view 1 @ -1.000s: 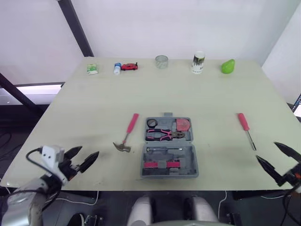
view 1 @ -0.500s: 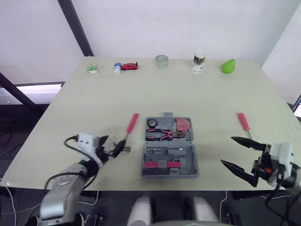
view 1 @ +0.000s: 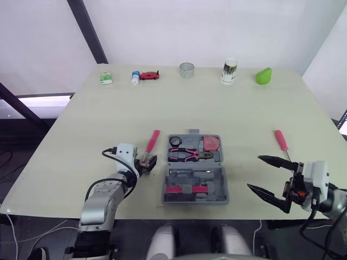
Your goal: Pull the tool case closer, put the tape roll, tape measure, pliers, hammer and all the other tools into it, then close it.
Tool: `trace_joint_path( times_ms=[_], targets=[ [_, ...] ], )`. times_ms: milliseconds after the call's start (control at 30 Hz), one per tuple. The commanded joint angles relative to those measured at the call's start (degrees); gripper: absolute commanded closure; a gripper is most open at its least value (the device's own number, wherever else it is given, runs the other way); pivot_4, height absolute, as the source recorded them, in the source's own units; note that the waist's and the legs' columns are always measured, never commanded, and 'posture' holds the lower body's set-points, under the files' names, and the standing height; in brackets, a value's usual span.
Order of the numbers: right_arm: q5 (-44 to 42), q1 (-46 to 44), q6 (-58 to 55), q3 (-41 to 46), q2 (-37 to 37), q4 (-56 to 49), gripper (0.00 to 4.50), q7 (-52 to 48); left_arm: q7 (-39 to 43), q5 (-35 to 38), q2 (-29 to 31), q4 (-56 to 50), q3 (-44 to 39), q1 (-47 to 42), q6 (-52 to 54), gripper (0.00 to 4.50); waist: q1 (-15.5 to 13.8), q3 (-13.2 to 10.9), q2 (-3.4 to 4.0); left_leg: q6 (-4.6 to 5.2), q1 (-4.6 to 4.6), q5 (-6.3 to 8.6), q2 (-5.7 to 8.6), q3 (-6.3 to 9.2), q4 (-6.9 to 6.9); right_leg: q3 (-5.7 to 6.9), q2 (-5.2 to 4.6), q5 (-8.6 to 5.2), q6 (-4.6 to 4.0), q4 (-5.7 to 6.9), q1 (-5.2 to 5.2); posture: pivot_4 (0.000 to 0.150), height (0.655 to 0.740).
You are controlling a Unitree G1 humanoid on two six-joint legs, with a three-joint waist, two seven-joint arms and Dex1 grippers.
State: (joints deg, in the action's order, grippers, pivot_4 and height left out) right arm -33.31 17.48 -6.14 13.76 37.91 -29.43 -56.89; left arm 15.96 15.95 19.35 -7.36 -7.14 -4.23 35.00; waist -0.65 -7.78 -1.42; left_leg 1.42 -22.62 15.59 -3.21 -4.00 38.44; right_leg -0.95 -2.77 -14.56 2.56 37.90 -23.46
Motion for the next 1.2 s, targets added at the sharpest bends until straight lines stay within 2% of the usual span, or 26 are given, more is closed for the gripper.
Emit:
trace_joint_path(
  times_ms=[33,100,133,167,233,267,300,333,433,633,767,867,1033,1200],
  targets=[
    [-0.99,-2.0,0.24,0.39,0.6,-1.92,0.0,-0.13,-0.88,-1.46,0.48,0.14,1.14,-1.1,2.4,0.02,0.0,0.0,0.0,0.0,0.0,0.0,0.0,0.0,0.0,0.0,0.0,0.0,0.0,0.0,0.0,0.15,0.74],
    [-0.73,-3.75,0.41,0.69,0.99,-1.25,0.0,-0.25,-0.98,-1.93,1.05,0.18,1.81,-1.58,5.12,0.02,0.01,0.0,0.0,0.0,0.01,0.0,0.0,0.01,0.0,-0.01,0.0,0.0,0.01,0.01,0.0,0.15,0.74],
    [-0.64,-4.63,0.44,0.86,1.1,-0.83,0.0,-0.26,-0.92,-1.76,1.16,0.23,1.81,-1.69,6.47,0.54,0.01,0.0,0.01,0.0,0.01,0.0,0.0,0.01,0.01,-0.01,0.0,0.0,0.01,0.01,0.0,0.15,0.74],
    [-0.64,-5.06,0.35,0.9,1.13,-0.7,0.0,-0.26,-1.2,-1.88,1.1,0.32,1.65,-1.73,7.09,0.78,0.01,0.0,0.01,0.0,0.01,0.0,0.0,0.01,0.0,-0.01,0.0,0.0,0.01,0.01,0.0,0.15,0.74],
    [-0.62,-5.35,0.22,0.8,1.12,-0.74,0.0,-0.28,-1.43,-2.36,1.3,0.28,1.61,-1.73,7.69,1.72,-0.05,0.0,0.01,0.0,0.01,0.0,0.0,0.01,0.0,-0.01,0.0,0.01,0.01,0.01,0.0,0.15,0.74],
    [-0.61,-5.4,0.17,0.66,1.11,-0.79,0.0,-0.27,-1.44,-2.48,1.22,0.23,1.56,-1.83,7.59,2.35,-0.08,0.0,0.01,0.0,0.01,0.0,0.0,0.01,0.0,0.0,0.0,0.01,0.01,0.0,0.0,0.15,0.74],
    [-0.48,-5.47,0.22,0.45,1.06,-0.73,0.0,-0.23,-1.41,-2.62,1.05,0.18,1.51,-1.96,7.18,2.69,-0.14,0.0,0.01,0.0,0.01,0.0,0.0,0.01,0.0,0.0,0.0,0.01,0.01,0.0,0.0,0.15,0.74],
    [-0.03,-5.46,0.51,0.11,1.02,-0.45,0.0,-0.36,-1.35,-2.65,0.99,-0.17,1.56,-1.98,7.35,3.32,-0.19,0.0,0.01,0.0,0.0,0.0,0.0,0.01,0.0,0.0,-0.01,0.01,0.01,0.0,0.0,0.15,0.74],
    [1.01,-5.56,1.35,-0.93,0.98,0.24,0.0,-1.13,-1.35,-2.66,0.97,-2.03,1.76,-1.29,8.22,4.5,-0.12,0.0,0.01,0.0,0.0,0.0,0.01,0.02,0.0,-0.01,-0.02,0.01,0.01,0.0,0.01,0.15,0.74],
    [1.52,-6.0,0.71,-2.7,1.31,0.16,0.0,-1.68,-2.28,-1.53,0.31,-8.96,-0.08,4.01,11.12,4.5,0.08,0.0,0.01,0.0,0.01,0.0,0.0,0.15,-0.01,-0.05,-0.02,0.01,0.01,0.0,0.0,0.15,0.74],
    [0.16,-6.2,0.09,-3.02,1.89,-0.01,0.0,-3.38,-4.26,-0.06,-1.0,-18.11,-3.58,10.52,15.02,4.5,0.18,-0.01,-0.01,0.0,0.02,0.0,-0.01,0.22,-0.01,-0.07,-0.03,0.0,0.01,-0.01,0.0,0.15,0.74],
    [2.43,-8.08,1.62,-3.58,3.08,3.06,0.0,-5.18,-5.61,-0.13,-1.98,-23.65,-6.34,17.43,15.31,4.5,0.71,-0.02,-0.04,0.0,0.02,0.0,-0.03,0.23,-0.01,-0.08,-0.03,0.0,0.0,-0.01,-0.01,0.15,0.74],
    [0.24,-9.48,0.63,-4.46,4.19,4.28,0.0,-8.85,-6.46,0.07,-3.33,-27.64,-5.47,22.33,16.66,4.5,0.89,-0.04,-0.07,0.0,0.05,0.0,-0.02,0.25,-0.01,-0.06,-0.03,-0.1,-0.18,0.0,0.0,0.15,0.74],
    [0.04,-10.69,-0.1,-5.19,4.05,4.64,0.0,-9.65,-7.71,0.12,-5.3,-27.18,-5.37,22.28,16.66,4.5,0.92,-0.05,-0.08,0.0,0.04,0.0,-0.01,0.25,-0.01,-0.07,-0.03,-0.1,-0.18,0.0,0.0,0.15,0.74]
  ],
)
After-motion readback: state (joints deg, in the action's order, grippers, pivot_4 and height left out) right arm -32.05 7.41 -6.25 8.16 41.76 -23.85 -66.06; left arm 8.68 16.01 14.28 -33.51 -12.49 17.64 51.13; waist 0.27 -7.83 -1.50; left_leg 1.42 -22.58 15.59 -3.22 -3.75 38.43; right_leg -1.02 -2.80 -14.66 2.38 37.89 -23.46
